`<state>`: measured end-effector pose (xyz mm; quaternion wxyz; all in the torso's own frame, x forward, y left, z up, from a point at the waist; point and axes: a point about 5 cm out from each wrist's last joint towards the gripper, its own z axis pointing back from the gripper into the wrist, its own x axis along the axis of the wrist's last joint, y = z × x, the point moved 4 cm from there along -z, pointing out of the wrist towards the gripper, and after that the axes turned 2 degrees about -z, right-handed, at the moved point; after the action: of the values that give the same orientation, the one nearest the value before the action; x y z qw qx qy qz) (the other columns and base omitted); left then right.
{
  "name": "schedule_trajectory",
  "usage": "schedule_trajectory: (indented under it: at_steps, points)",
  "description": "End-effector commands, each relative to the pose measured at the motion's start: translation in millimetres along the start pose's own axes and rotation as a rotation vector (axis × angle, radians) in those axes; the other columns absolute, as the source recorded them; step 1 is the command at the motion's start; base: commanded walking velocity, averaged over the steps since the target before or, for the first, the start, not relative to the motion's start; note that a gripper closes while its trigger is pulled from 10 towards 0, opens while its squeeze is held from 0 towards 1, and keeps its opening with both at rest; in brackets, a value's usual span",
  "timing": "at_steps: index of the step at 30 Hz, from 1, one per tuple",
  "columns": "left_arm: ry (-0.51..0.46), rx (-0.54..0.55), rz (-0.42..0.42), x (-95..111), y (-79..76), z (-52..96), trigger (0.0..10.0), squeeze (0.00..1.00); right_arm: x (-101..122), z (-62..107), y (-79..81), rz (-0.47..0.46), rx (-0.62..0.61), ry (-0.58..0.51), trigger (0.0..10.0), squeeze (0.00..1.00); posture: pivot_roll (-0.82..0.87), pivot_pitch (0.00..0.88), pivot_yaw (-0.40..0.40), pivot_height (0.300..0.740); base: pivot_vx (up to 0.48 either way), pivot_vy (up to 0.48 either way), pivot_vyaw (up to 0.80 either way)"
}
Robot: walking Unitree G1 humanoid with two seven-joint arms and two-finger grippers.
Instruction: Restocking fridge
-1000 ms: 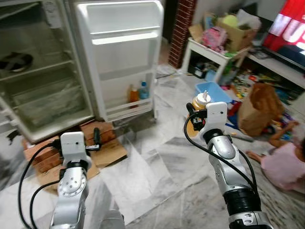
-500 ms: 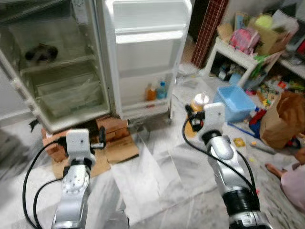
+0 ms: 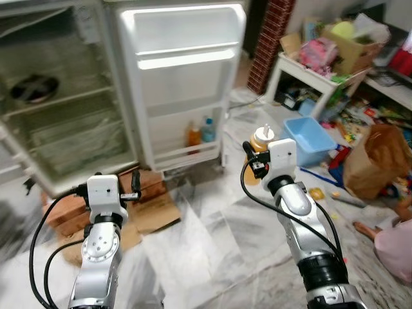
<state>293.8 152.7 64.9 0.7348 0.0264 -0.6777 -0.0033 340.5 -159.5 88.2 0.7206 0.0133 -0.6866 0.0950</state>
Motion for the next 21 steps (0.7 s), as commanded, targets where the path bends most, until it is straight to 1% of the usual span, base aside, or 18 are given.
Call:
schedule_trajectory:
  at_steps: [1,7,18,21]
  points:
    - [0.014,0.042,-0.032,-3.3,18.3,0.8,10.0,0.00,24.5,-9.6,20.6,-0.009,0.064,-0.084,10.0,0.00,0.07,0.000,-0.069,0.740,0.446,0.000,0.80]
    - [0.007,0.041,-0.029,-1.1,17.5,-0.6,10.0,0.00,23.5,-8.8,21.5,-0.012,0.074,-0.080,10.0,0.00,0.07,0.000,-0.074,0.740,0.449,0.000,0.79]
    - [0.013,0.048,-0.021,-3.3,16.6,0.9,10.0,0.00,23.2,-8.8,24.5,-0.011,0.097,-0.077,10.0,0.00,0.07,0.000,-0.080,0.740,0.444,0.000,0.56]
    - [0.014,0.045,-0.029,-3.6,15.9,0.2,10.0,0.00,23.9,-9.6,24.6,-0.016,0.098,-0.077,10.0,0.00,0.07,0.000,-0.080,0.740,0.437,0.000,0.00]
